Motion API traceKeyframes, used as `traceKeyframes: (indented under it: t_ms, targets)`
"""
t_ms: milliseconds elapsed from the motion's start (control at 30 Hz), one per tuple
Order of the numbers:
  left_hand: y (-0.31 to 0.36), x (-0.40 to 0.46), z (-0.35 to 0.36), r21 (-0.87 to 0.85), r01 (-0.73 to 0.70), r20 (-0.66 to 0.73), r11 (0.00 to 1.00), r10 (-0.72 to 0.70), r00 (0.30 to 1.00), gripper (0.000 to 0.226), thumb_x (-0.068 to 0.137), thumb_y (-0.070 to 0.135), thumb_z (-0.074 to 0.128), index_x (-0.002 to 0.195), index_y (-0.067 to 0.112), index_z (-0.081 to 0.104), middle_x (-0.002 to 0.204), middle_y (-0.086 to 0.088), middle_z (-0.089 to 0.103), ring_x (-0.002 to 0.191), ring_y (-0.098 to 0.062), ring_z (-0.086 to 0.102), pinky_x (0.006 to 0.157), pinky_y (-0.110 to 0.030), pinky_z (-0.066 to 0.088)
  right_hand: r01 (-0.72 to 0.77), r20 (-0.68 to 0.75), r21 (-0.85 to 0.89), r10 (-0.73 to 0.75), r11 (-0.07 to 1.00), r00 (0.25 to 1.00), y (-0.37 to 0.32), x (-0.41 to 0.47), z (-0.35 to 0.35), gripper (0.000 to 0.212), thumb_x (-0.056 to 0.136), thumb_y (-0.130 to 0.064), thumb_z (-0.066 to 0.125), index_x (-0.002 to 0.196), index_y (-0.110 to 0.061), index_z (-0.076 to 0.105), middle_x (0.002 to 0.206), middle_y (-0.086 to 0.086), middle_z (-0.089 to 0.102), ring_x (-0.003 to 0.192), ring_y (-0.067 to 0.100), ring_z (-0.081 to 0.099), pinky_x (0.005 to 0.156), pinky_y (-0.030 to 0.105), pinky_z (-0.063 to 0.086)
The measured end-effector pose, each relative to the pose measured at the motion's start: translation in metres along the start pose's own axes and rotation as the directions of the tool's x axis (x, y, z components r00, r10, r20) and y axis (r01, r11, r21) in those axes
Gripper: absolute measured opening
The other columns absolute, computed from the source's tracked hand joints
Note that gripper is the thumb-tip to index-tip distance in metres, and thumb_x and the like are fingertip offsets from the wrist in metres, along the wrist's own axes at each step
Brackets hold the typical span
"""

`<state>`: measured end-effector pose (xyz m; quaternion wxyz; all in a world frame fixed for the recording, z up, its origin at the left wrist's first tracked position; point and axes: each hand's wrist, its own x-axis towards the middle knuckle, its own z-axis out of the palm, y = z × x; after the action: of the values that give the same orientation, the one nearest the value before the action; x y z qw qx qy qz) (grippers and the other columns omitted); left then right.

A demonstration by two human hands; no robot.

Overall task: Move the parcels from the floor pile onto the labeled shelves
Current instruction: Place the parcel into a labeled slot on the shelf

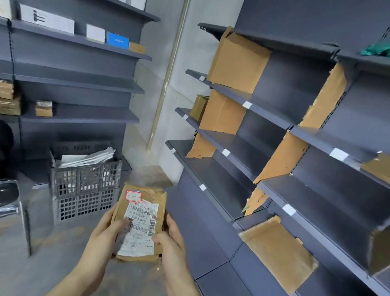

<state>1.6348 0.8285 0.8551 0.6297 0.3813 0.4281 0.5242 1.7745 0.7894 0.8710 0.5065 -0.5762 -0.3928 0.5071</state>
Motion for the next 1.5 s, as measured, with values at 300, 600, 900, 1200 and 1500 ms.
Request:
traceKeyframes:
  t_ms: [300, 600, 900, 1200, 1500]
  targets:
    - [0.010, 0.138, 0.038, 0.024, 0.002, -0.008, 1.000, -0.001, 1.000, 0.038, 0.098, 0.015, 0.051, 0.132, 0.031, 0.058, 0.118, 0.000, 0.073, 0.108, -0.025, 0.069, 0.089, -0.047, 0.054, -0.010, 0.006, 0.081, 0.009, 0.997, 1.000, -0.025, 0.140, -0.020, 0.053, 0.094, 0.003, 0.047, 0.123, -0.038, 0.065, 0.110, -0.016, 0.077, 0.098, 0.000, 0.072, 0.073, 0.017, 0.055]
    - [0.000, 0.228, 0.094, 0.099, 0.028, 0.050, 0.995, -0.033, 0.998, 0.031, 0.096, 0.011, 0.051, 0.116, 0.030, 0.067, 0.112, -0.002, 0.074, 0.105, -0.027, 0.068, 0.097, -0.052, 0.050, -0.002, -0.116, 0.117, 0.016, 0.993, 0.993, -0.033, 0.219, -0.059, 0.049, 0.083, -0.009, 0.058, 0.123, -0.037, 0.066, 0.106, -0.020, 0.077, 0.100, -0.001, 0.071, 0.080, 0.021, 0.054]
    - [-0.030, 0.266, 0.206, 0.201, 0.107, 0.357, 0.974, -0.175, 0.918, 0.028, 0.095, 0.016, 0.055, 0.120, 0.025, 0.063, 0.102, -0.009, 0.075, 0.089, -0.032, 0.071, 0.067, -0.038, 0.053, 0.078, -0.459, 0.199, 0.023, 0.977, 0.888, -0.044, 0.221, -0.151, 0.058, 0.071, -0.014, 0.055, 0.128, -0.018, 0.067, 0.117, -0.001, 0.075, 0.101, 0.016, 0.072, 0.069, 0.022, 0.055]
    - [-0.038, 0.261, 0.252, 0.261, 0.100, 0.560, 0.960, -0.235, 0.795, 0.039, 0.078, 0.030, 0.060, 0.117, 0.035, 0.066, 0.110, 0.000, 0.074, 0.100, -0.029, 0.070, 0.089, -0.055, 0.054, 0.195, -0.654, 0.223, -0.002, 0.955, 0.757, -0.044, 0.191, -0.172, 0.049, 0.081, 0.002, 0.047, 0.119, -0.018, 0.069, 0.107, 0.000, 0.074, 0.091, 0.017, 0.069, 0.071, 0.025, 0.056]
    - [-0.042, 0.267, 0.247, 0.269, 0.088, 0.658, 0.959, -0.250, 0.711, 0.033, 0.095, 0.010, 0.051, 0.119, 0.027, 0.065, 0.106, -0.004, 0.075, 0.093, -0.030, 0.071, 0.070, -0.036, 0.054, 0.167, -0.724, 0.195, 0.027, 0.967, 0.689, -0.044, 0.182, -0.152, 0.061, 0.073, -0.008, 0.051, 0.131, -0.020, 0.062, 0.113, -0.001, 0.075, 0.092, 0.013, 0.069, 0.069, 0.022, 0.055]
